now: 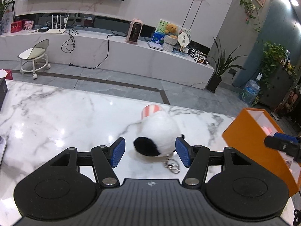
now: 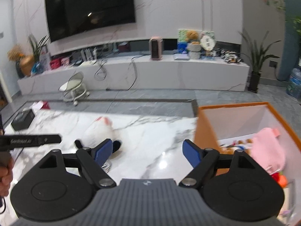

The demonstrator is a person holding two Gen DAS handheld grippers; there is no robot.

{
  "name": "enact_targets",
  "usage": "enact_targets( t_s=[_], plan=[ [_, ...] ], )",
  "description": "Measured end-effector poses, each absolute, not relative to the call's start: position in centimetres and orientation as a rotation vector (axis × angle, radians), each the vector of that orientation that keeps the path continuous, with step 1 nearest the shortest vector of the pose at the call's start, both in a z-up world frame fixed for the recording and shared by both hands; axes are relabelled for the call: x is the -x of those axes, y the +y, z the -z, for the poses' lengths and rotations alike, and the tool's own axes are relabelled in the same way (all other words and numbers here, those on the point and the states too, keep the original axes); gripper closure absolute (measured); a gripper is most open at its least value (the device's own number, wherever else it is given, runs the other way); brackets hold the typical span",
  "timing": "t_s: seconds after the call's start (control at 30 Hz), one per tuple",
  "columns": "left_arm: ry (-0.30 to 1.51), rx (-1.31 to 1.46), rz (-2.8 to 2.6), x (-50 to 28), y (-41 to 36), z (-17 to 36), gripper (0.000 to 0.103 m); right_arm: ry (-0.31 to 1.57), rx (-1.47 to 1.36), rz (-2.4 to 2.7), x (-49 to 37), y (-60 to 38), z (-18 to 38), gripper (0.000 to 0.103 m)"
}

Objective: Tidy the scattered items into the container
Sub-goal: 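Withdraw both open tools from the box toward the panda plush, then close left tool on panda plush while right tool closes on red-capped bottle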

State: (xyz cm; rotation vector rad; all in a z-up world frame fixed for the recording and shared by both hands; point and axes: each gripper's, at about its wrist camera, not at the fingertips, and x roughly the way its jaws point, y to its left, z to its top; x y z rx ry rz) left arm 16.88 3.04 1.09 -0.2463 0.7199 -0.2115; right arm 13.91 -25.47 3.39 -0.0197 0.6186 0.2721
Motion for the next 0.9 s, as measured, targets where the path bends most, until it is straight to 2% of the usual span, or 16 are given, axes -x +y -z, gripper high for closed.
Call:
enact_targets(
  t_s=[0.5,0.8,0.9],
  plan=[
    [0.754,0.271,0.233,-19.7,2.0,2.2,0.026,0.726,0.100,-0.390,-15.2,-21.0,1.4,0.020],
    [0.751,0.224,0.226,-21.2,1.1,2.9,0.026,0.772,0.095,-0.438,-15.6,-20.3,2.7,0.020],
    [0.742,0.224,0.239,-21.5,1.1,2.9,0.017,0.782,0.085,-0.445,-15.8,-20.2,2.9,0.020]
  ],
)
